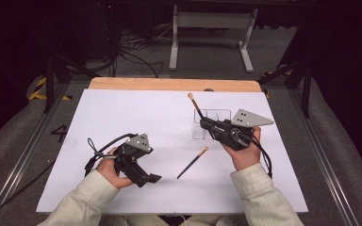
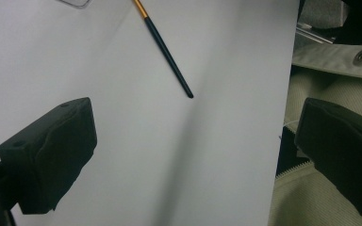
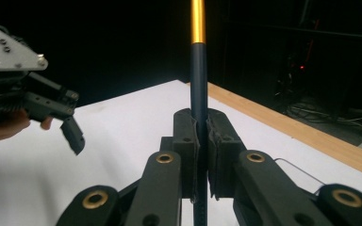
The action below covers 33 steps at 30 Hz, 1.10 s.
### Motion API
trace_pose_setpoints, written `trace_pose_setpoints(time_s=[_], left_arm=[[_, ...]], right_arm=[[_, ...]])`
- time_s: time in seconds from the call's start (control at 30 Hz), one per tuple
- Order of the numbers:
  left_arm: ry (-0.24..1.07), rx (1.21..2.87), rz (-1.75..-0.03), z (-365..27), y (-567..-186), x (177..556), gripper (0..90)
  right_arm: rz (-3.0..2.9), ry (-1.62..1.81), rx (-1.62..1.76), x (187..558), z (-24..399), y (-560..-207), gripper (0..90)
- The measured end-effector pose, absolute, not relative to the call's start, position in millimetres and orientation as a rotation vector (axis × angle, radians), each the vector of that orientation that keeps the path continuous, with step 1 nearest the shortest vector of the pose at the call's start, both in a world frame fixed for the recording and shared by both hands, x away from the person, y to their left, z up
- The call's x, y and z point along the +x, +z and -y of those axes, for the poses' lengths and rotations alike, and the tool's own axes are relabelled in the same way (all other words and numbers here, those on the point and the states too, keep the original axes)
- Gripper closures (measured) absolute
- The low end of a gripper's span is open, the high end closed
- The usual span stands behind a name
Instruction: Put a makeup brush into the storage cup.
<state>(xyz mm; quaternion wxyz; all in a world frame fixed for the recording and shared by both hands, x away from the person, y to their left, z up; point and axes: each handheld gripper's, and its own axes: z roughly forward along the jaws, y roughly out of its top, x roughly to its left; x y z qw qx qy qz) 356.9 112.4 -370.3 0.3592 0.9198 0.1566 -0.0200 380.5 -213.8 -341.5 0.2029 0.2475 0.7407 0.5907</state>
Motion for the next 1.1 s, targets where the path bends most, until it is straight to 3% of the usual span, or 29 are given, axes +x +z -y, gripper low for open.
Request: trace_pose_setpoints(time_s=[1.1], left_arm=[[-0.031, 2.378, -0.394, -115.0, -374.7, 353.5, 0.2]], right_arm=[[-1.748, 1.651, 0.885, 412.8, 226.7, -353.8, 83.9]])
